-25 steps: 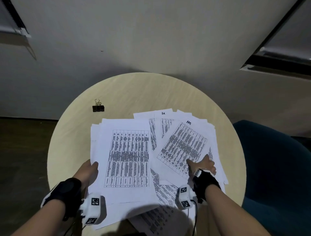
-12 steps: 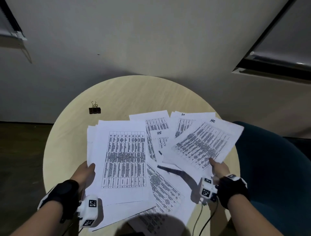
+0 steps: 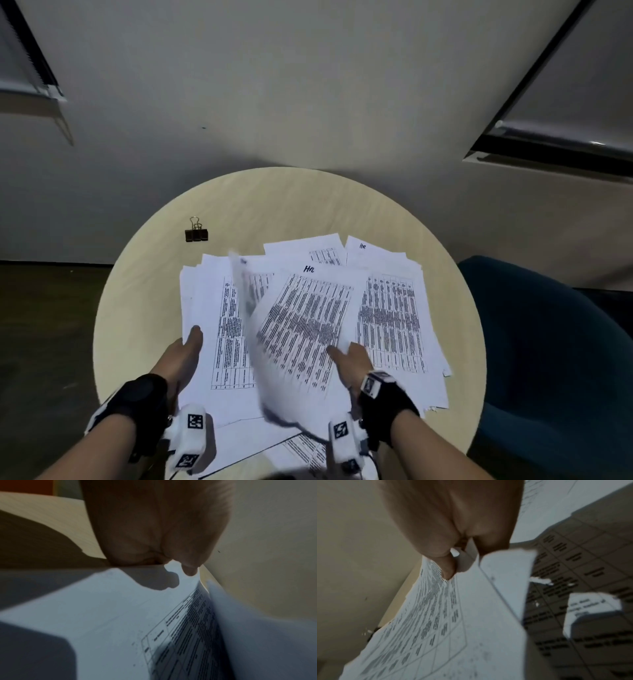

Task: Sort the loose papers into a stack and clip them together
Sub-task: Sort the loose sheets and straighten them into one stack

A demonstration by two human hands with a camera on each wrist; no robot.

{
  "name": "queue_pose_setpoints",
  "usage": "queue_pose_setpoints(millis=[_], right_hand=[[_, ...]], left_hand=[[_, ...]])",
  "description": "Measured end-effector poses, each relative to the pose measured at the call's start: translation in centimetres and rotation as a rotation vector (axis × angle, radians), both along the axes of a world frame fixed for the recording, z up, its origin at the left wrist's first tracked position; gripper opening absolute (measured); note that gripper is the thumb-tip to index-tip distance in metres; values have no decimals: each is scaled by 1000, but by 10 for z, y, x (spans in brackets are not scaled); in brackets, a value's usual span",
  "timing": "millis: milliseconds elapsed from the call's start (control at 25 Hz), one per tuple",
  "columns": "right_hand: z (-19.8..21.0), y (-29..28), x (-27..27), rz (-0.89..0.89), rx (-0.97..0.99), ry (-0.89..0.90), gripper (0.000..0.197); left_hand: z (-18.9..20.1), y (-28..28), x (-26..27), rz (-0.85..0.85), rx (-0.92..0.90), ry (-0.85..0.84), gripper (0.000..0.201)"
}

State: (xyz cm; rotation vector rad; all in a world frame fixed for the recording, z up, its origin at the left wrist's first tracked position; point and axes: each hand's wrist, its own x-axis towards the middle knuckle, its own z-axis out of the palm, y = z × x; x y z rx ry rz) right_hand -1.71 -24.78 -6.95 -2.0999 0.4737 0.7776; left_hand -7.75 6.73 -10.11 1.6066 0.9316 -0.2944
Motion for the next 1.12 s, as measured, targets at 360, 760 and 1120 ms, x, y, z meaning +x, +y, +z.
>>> queue_pose_setpoints(millis=[360,760,1120], right_hand=[[15,-9,3,147,-145,-83,27],[40,41,-4,517,-245,-59,81],[83,12,15,-101,376,70,71]], left_hand=[[0,-7,-3,34,25,-98,26],[23,-18,11,-231,5,-179,48],[91,-10,30,-637,-235,-330,51]])
